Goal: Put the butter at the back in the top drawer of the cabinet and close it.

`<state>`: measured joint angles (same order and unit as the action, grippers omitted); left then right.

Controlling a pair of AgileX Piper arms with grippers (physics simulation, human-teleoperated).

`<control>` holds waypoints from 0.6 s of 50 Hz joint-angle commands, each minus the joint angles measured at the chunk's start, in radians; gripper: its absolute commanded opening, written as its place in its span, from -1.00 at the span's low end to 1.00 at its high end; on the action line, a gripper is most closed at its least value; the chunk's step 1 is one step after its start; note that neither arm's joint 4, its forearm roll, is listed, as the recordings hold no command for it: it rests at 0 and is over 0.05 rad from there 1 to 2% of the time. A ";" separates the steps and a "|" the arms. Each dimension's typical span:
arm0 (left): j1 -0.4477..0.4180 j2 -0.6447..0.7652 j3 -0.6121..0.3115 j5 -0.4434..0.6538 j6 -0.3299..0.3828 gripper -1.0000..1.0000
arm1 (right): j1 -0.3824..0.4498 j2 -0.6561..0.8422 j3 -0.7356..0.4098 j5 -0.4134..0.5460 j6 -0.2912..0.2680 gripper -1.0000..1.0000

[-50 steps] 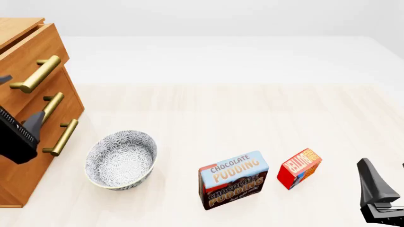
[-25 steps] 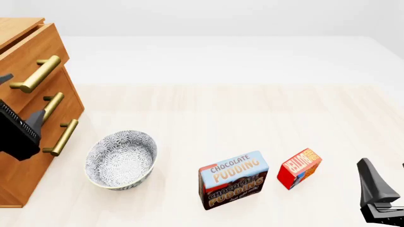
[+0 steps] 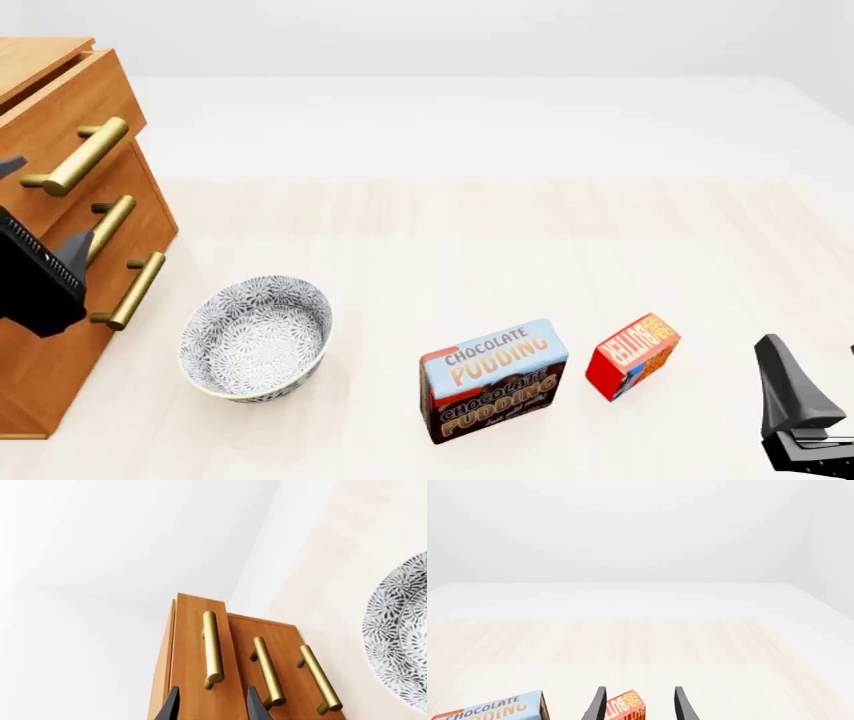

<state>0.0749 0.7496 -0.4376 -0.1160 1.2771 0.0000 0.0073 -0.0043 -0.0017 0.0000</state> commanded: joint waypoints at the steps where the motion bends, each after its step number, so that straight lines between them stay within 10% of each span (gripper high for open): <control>1: 0.025 0.013 0.017 -0.030 0.016 1.00 | 0.000 0.000 0.000 0.000 0.000 1.00; 30: 0.038 0.066 0.020 -0.084 0.025 1.00 | 0.000 0.000 0.000 0.000 0.000 1.00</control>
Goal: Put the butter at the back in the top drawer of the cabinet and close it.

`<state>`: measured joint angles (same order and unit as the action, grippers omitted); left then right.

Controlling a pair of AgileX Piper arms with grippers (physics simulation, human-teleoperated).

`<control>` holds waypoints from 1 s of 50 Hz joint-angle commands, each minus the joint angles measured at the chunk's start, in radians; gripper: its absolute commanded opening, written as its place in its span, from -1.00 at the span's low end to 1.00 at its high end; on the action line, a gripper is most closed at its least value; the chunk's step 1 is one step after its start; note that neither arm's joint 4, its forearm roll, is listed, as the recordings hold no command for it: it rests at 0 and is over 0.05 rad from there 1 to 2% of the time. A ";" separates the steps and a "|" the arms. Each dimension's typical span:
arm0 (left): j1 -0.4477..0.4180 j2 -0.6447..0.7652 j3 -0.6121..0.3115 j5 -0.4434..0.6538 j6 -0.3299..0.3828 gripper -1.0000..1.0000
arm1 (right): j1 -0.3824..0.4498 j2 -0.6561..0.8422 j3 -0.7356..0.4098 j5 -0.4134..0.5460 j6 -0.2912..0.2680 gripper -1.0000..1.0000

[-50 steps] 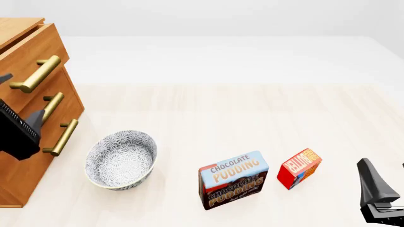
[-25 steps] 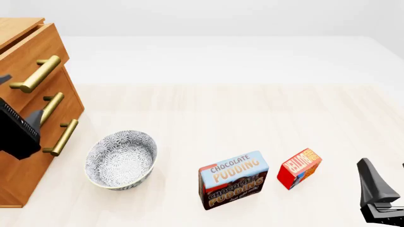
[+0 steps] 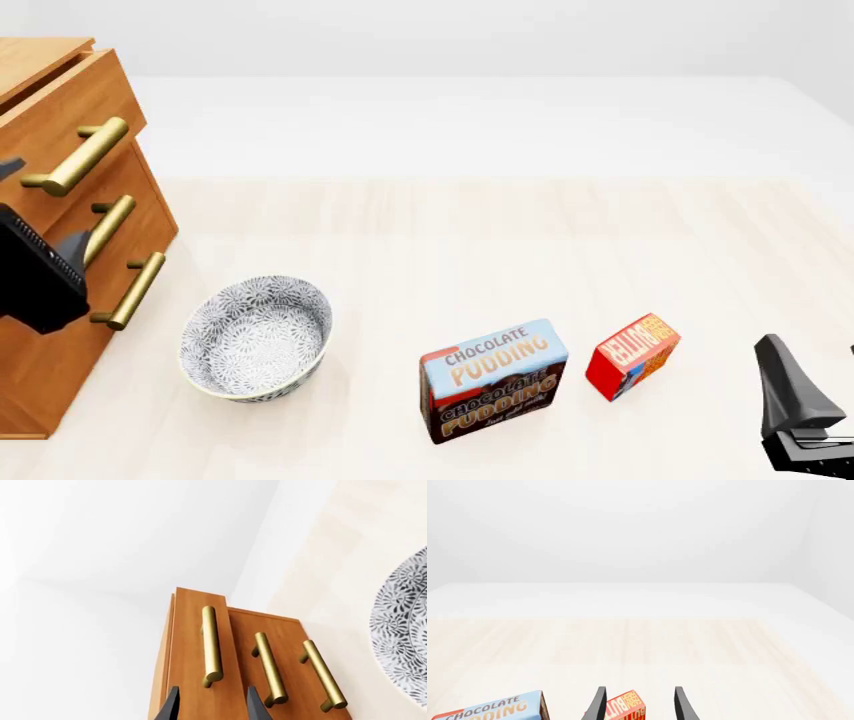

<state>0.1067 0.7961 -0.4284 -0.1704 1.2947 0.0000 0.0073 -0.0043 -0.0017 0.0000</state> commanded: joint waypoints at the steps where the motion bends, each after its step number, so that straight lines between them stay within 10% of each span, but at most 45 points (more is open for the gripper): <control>1: 0.006 0.020 0.009 -0.026 0.005 1.00 | 0.000 0.000 0.000 0.000 0.000 1.00; 50: 0.012 0.093 -0.019 -0.070 0.011 1.00 | 0.000 0.000 0.000 0.000 0.000 1.00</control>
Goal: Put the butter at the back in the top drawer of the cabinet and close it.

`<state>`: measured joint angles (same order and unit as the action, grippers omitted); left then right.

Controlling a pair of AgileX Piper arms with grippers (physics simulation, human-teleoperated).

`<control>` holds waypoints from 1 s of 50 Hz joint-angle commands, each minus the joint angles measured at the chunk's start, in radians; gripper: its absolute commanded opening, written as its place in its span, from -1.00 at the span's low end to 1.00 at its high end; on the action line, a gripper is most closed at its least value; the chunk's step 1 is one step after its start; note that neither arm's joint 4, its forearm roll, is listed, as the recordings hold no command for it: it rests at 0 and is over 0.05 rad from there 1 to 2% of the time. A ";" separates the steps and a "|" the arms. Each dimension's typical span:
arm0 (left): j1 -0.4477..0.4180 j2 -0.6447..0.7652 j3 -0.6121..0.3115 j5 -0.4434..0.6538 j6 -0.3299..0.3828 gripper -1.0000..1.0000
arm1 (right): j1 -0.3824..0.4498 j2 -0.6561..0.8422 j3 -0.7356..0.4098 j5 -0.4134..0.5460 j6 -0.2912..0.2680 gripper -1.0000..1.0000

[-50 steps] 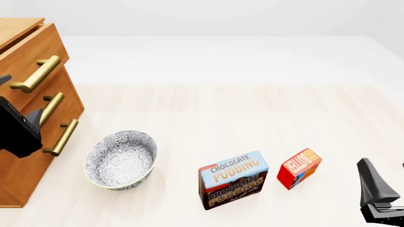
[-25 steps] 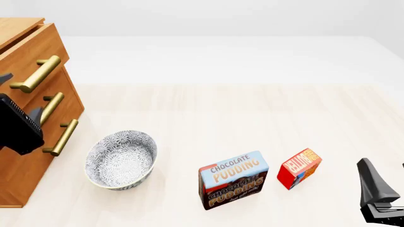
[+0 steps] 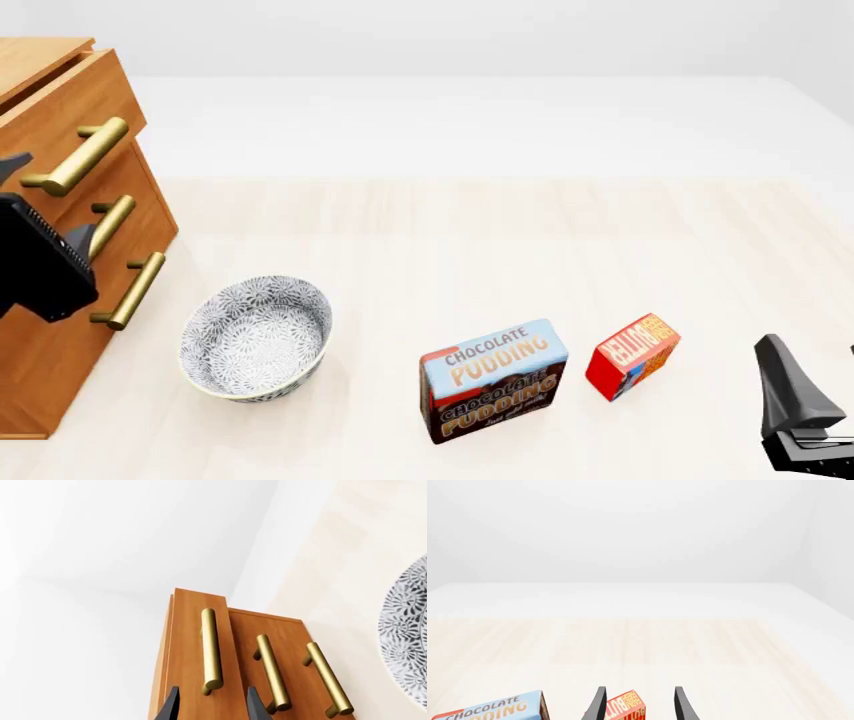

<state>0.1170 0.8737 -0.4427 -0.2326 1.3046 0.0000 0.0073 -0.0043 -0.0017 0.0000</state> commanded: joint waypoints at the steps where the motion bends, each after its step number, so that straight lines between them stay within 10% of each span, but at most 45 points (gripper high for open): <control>1: 0.001 0.018 -0.005 -0.009 0.001 1.00 | 0.000 0.000 0.000 0.000 0.000 1.00; 50: 0.010 0.118 -0.037 -0.052 -0.006 1.00 | 0.000 0.000 0.000 0.000 0.000 1.00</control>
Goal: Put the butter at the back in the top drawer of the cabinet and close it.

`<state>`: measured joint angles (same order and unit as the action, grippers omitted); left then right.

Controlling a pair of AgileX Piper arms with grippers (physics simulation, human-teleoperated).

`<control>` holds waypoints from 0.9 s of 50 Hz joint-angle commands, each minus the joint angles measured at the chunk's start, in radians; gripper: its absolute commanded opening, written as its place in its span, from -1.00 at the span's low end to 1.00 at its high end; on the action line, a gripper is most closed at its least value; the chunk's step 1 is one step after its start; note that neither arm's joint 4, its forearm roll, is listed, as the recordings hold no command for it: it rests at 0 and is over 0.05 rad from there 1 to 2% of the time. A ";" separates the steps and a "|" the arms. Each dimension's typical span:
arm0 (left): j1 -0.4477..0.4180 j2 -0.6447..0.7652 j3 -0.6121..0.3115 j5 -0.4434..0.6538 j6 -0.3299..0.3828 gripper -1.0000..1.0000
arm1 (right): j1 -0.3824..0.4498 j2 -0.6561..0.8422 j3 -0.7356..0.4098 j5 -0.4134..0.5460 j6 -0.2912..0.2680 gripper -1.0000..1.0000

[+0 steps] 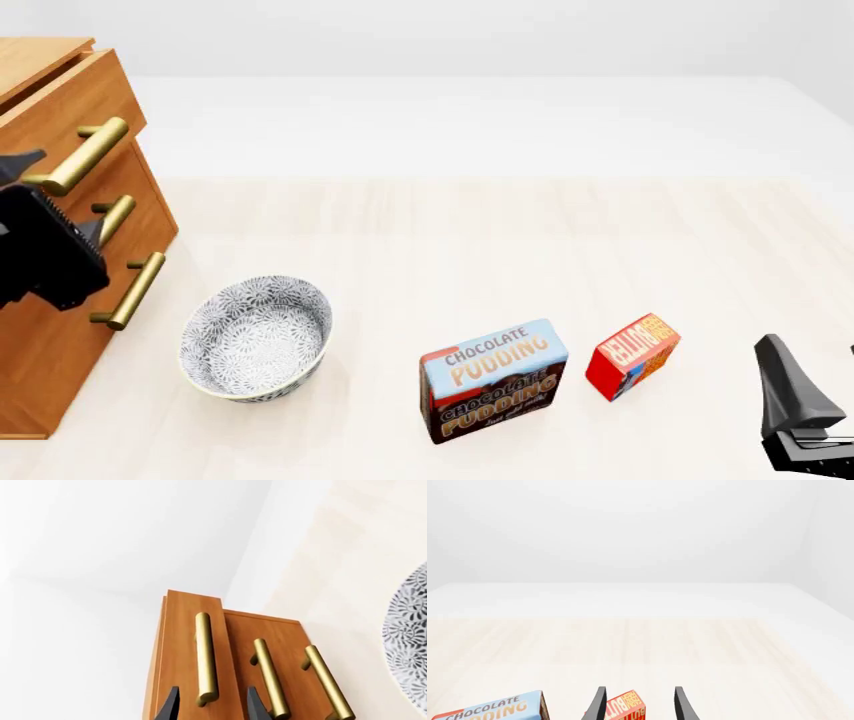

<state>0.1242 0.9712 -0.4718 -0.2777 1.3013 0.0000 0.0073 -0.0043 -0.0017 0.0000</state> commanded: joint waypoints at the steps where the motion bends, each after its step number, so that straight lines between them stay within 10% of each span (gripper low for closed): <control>1: 0.003 0.025 -0.004 -0.009 -0.001 1.00 | 0.000 0.000 0.000 0.000 0.000 1.00; 44: 0.025 0.093 -0.010 -0.068 0.000 1.00 | 0.000 0.000 0.000 0.000 0.000 1.00; 45: 0.017 0.094 -0.011 -0.072 0.001 -1.00 | 0.000 0.000 0.000 0.000 0.000 1.00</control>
<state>0.1477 1.0612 -0.4877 -0.3473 1.3021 0.0000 0.0073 -0.0043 -0.0017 0.0000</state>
